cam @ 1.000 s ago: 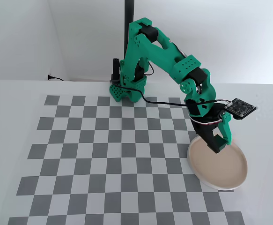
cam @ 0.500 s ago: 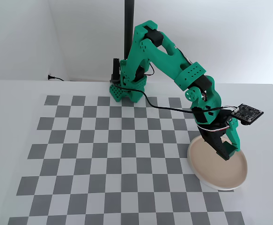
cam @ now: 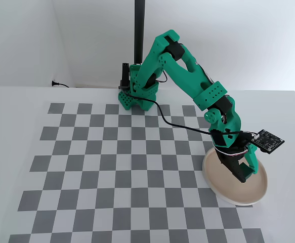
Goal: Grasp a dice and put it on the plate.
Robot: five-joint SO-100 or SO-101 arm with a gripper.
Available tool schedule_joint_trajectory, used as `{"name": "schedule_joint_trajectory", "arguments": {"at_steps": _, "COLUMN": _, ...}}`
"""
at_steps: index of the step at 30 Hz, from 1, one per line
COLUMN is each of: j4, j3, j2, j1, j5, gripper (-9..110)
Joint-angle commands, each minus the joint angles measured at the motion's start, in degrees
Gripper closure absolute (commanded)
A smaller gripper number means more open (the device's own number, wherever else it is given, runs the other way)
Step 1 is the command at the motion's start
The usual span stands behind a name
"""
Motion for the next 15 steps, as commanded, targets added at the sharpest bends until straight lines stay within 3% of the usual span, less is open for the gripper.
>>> {"name": "schedule_joint_trajectory", "arguments": {"at_steps": 1, "j4": -0.3, "j3": -5.1, "j2": 3.7, "j1": 0.2, "j5": 1.4, "gripper": 83}}
{"name": "schedule_joint_trajectory", "arguments": {"at_steps": 15, "j4": 2.2, "j3": -5.1, "j2": 6.2, "j1": 0.8, "j5": 1.3, "gripper": 79}}
